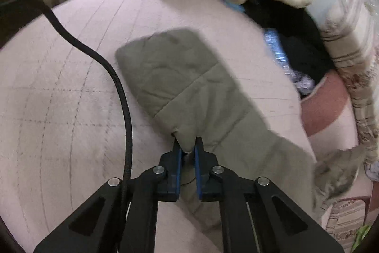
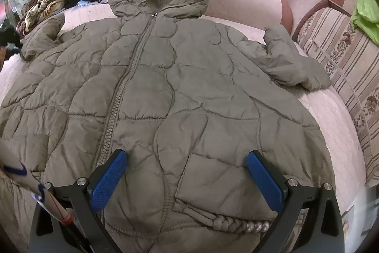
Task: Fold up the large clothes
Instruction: 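Lift the sleeve with the left gripper and lay it across the jacket body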
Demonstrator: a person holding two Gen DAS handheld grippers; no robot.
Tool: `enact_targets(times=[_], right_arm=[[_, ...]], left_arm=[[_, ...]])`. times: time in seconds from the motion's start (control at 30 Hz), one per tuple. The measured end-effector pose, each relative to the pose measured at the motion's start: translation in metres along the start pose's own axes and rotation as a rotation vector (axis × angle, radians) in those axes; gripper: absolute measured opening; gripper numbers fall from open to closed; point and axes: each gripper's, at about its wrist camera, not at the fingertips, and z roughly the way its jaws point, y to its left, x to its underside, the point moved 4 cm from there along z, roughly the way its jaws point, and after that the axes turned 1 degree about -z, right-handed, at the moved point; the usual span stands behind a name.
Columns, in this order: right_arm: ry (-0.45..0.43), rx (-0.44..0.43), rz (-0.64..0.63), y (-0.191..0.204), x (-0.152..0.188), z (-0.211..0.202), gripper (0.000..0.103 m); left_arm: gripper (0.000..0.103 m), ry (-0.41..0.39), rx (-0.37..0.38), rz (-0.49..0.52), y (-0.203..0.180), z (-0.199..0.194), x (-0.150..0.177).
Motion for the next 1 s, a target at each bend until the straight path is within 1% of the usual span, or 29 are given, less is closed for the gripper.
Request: enact_targets(times=[0.07,0.17,0.27,0.4,0.43,0.47,0.5,0.53,0.63,0.7,0.77,0.8,0.87,0.9,0.97,1.0], right_arm=[[-0.01,-0.003,0.001,-0.001,0.0,-0.004,0.103],[-0.036,-0.012,0.011,-0.006,0.002,-0.016,0.102],[-0.059,-0.024,0.033,-0.014,0.004,-0.027,0.102],[-0.087,-0.022,0.074,-0.031,0.009,-0.041,0.102],[-0.087,-0.022,0.087,-0.036,0.011,-0.044,0.102],[-0.086,-0.026,0.106,-0.042,0.013,-0.046,0.102],[-0.085,-0.03,0.123,-0.047,0.015,-0.048,0.102],[-0.086,-0.033,0.148,-0.054,0.017,-0.05,0.102],[-0.085,-0.028,0.21,-0.073,0.023,-0.054,0.102],[-0.071,-0.025,0.241,-0.084,0.027,-0.054,0.102],[-0.062,-0.025,0.265,-0.094,0.03,-0.055,0.102],[-0.063,-0.024,0.269,-0.098,0.032,-0.056,0.102],[-0.065,-0.019,0.274,-0.103,0.033,-0.058,0.102],[-0.065,-0.017,0.274,-0.106,0.033,-0.058,0.102],[-0.064,-0.032,0.275,-0.111,0.033,-0.059,0.103],[-0.063,-0.046,0.278,-0.112,0.031,-0.058,0.103]], left_arm=[[0.008,-0.014,0.045,0.037,-0.023,-0.022,0.008],[0.007,-0.034,0.102,0.131,-0.065,-0.058,0.027],[0.006,-0.056,0.159,0.269,-0.117,-0.1,0.065],[0.006,-0.038,0.291,0.407,-0.171,-0.14,0.132],[0.006,-0.031,0.314,0.434,-0.181,-0.145,0.145],[0.006,-0.012,0.352,0.475,-0.196,-0.151,0.168],[0.006,0.007,0.377,0.502,-0.206,-0.153,0.185],[0.006,0.034,0.405,0.535,-0.218,-0.154,0.208],[0.006,0.112,0.439,0.634,-0.244,-0.146,0.276],[0.006,0.16,0.436,0.69,-0.253,-0.135,0.318],[0.007,0.187,0.39,0.753,-0.257,-0.121,0.359],[0.008,0.174,0.346,0.79,-0.256,-0.117,0.377],[0.008,0.15,0.264,0.85,-0.249,-0.112,0.399],[0.008,0.142,0.252,0.872,-0.244,-0.117,0.408],[0.014,0.109,0.245,0.884,-0.23,-0.132,0.415],[0.027,0.077,0.242,0.884,-0.22,-0.144,0.416]])
